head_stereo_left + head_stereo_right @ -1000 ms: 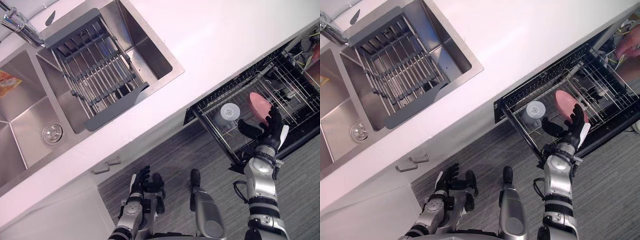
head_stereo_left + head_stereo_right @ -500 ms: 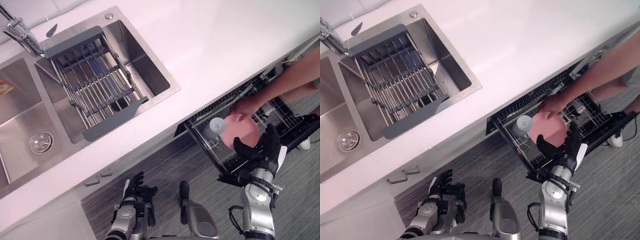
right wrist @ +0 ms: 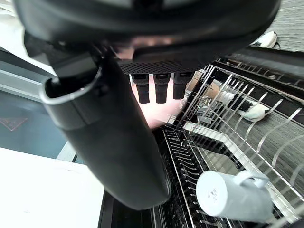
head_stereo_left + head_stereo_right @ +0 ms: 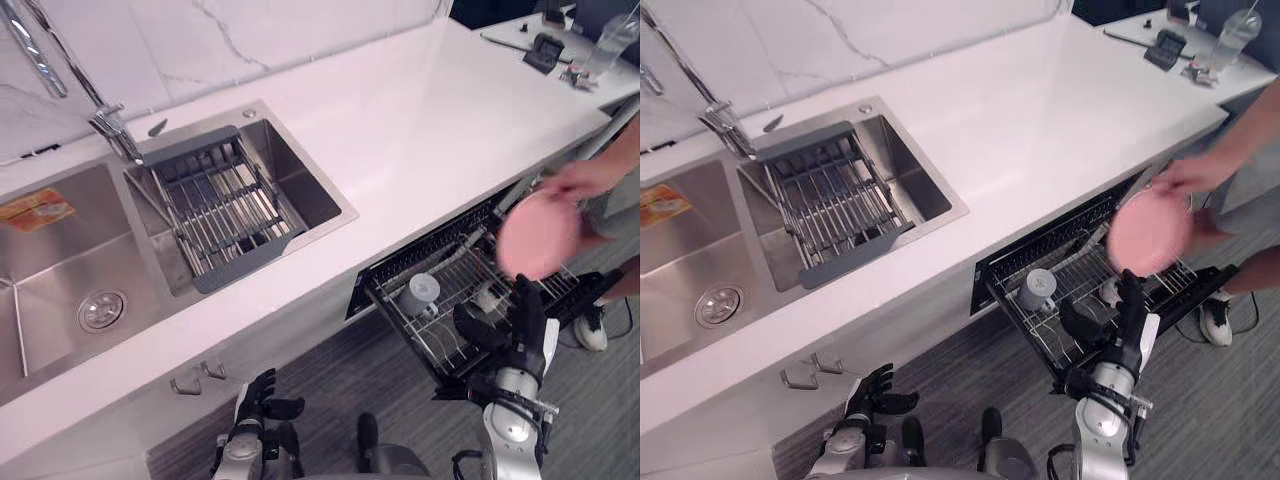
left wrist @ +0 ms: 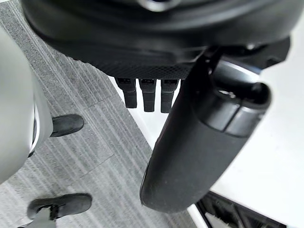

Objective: Walk over to the sink, pick up the cup, carry it to the dishwasher, place the cup inside the dishwasher, then close the dishwasher door

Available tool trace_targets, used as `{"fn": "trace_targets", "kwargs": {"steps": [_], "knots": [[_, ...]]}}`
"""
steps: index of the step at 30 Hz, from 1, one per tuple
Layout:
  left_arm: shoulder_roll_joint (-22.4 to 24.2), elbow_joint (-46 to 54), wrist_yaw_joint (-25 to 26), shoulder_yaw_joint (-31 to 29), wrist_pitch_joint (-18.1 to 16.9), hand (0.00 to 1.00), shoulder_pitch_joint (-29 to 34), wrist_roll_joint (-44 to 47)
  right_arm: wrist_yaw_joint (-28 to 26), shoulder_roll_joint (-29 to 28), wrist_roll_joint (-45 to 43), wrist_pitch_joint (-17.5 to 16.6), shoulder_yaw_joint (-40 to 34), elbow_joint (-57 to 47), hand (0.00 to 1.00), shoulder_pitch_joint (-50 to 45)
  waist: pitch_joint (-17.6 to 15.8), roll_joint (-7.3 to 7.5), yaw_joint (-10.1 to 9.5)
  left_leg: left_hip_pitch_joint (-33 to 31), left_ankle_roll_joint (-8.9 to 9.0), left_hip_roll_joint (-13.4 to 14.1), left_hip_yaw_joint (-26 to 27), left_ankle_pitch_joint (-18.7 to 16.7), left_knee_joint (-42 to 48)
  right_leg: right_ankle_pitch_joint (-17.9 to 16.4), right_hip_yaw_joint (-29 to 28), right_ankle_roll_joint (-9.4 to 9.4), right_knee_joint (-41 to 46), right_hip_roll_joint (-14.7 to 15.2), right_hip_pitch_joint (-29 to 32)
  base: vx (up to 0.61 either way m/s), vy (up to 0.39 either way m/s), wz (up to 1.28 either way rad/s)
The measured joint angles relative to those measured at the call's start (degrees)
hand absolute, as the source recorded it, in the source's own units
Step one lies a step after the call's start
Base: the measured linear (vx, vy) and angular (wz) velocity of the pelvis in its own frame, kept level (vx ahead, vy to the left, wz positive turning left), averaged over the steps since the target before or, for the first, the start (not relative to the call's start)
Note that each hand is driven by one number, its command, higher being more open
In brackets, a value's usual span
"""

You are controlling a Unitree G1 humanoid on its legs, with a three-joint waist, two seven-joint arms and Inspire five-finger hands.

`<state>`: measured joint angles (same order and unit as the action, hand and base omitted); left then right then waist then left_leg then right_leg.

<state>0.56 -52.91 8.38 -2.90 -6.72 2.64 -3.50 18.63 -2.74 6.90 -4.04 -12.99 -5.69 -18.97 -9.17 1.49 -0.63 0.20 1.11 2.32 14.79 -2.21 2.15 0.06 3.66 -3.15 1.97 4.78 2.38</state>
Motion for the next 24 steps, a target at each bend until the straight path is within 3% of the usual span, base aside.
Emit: {"fn": "trace_targets", "kwargs": {"steps": [7, 24], "knots": [[0.1, 0.0, 0.0, -1.3, 0.2, 0.90, 1.7, -1.0, -0.1, -0.3, -0.6, 0.0, -0.4, 2.5, 0.90, -2.0, 3.1, -0.76, 0.12, 1.1, 0.00, 0.0, -0.1, -0.1, -0.3, 0.0, 0.3, -0.01, -0.2, 0.0, -1.1, -0.01, 0.001, 0.00], [-0.2, -1.4, 0.0, -0.6, 0.0, 0.90, 2.1, -2.2, 0.1, -0.9, 1.7, 0.0, -0.4, 4.9, 0.90, -1.8, 5.2, -1.22, 0.17, 2.3, -0.05, -0.7, -3.7, 0.0, -1.6, 0.1, 3.0, -0.15, -3.0, 0.1, -4.4, 0.02, 0.002, 0.07]]}}
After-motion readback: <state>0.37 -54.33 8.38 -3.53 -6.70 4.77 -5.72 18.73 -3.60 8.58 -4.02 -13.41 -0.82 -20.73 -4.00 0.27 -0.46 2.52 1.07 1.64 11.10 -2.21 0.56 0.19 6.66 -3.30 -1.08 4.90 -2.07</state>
